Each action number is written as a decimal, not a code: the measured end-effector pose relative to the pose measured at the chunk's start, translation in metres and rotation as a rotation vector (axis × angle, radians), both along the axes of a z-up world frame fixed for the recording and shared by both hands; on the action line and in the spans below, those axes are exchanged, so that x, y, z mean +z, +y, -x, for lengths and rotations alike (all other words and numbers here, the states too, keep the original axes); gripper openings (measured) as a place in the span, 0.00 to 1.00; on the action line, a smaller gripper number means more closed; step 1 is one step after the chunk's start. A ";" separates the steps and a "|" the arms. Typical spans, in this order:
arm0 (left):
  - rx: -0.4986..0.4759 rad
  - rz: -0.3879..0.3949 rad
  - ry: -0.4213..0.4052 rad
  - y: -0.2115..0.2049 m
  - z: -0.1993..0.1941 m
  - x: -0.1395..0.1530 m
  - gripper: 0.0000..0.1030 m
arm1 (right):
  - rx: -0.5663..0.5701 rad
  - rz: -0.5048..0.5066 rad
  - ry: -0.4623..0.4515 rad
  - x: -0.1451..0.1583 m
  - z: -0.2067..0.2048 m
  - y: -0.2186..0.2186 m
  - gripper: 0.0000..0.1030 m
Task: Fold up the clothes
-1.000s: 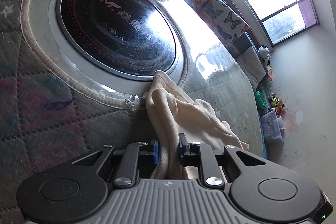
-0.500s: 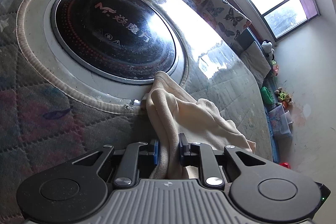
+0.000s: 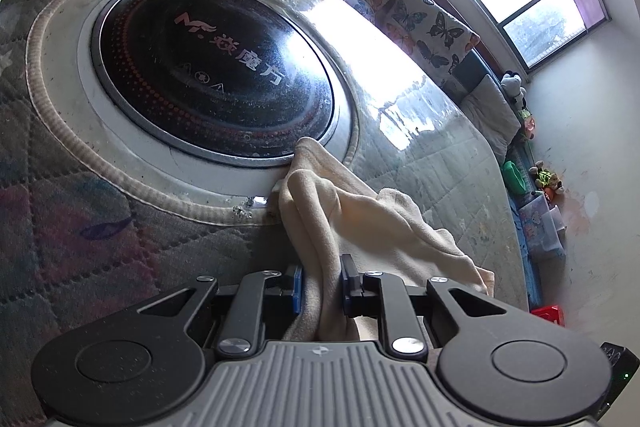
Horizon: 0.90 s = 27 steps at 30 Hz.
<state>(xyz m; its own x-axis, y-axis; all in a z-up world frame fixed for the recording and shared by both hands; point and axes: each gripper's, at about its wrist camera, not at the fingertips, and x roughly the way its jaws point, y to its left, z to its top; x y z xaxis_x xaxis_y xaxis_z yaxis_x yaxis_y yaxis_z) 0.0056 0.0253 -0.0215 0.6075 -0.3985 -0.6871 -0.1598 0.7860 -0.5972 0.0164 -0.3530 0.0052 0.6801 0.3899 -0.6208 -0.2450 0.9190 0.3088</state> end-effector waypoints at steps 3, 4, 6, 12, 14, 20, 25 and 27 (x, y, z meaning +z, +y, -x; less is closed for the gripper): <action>-0.003 -0.005 -0.001 0.000 0.000 0.000 0.19 | 0.003 -0.009 -0.005 0.001 0.003 -0.003 0.32; -0.003 -0.007 -0.002 -0.001 0.000 0.001 0.19 | 0.002 -0.008 -0.007 0.001 0.004 -0.004 0.36; -0.003 -0.012 -0.005 -0.002 0.000 0.001 0.19 | -0.004 -0.008 -0.007 0.000 0.004 -0.004 0.36; -0.016 -0.040 -0.019 -0.005 -0.001 0.001 0.19 | -0.008 0.001 -0.015 -0.005 0.000 0.003 0.25; -0.025 -0.057 -0.029 -0.006 -0.001 0.003 0.19 | -0.006 0.024 -0.034 -0.004 0.002 0.010 0.15; -0.083 -0.084 -0.085 -0.016 -0.005 0.015 0.18 | -0.025 0.045 -0.091 0.007 0.011 0.011 0.09; -0.160 -0.086 -0.113 -0.044 -0.017 0.022 0.18 | -0.074 0.084 -0.132 0.023 0.019 -0.005 0.09; -0.200 -0.085 -0.121 -0.061 -0.024 0.022 0.18 | -0.106 0.104 -0.139 0.028 0.021 -0.016 0.09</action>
<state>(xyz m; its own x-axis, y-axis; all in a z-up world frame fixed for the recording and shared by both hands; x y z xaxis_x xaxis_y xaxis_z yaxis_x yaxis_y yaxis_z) 0.0293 -0.0360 0.0004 0.6023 -0.4626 -0.6506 0.0723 0.8432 -0.5327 -0.0045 -0.3686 0.0329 0.7962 0.2503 -0.5508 -0.1789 0.9671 0.1809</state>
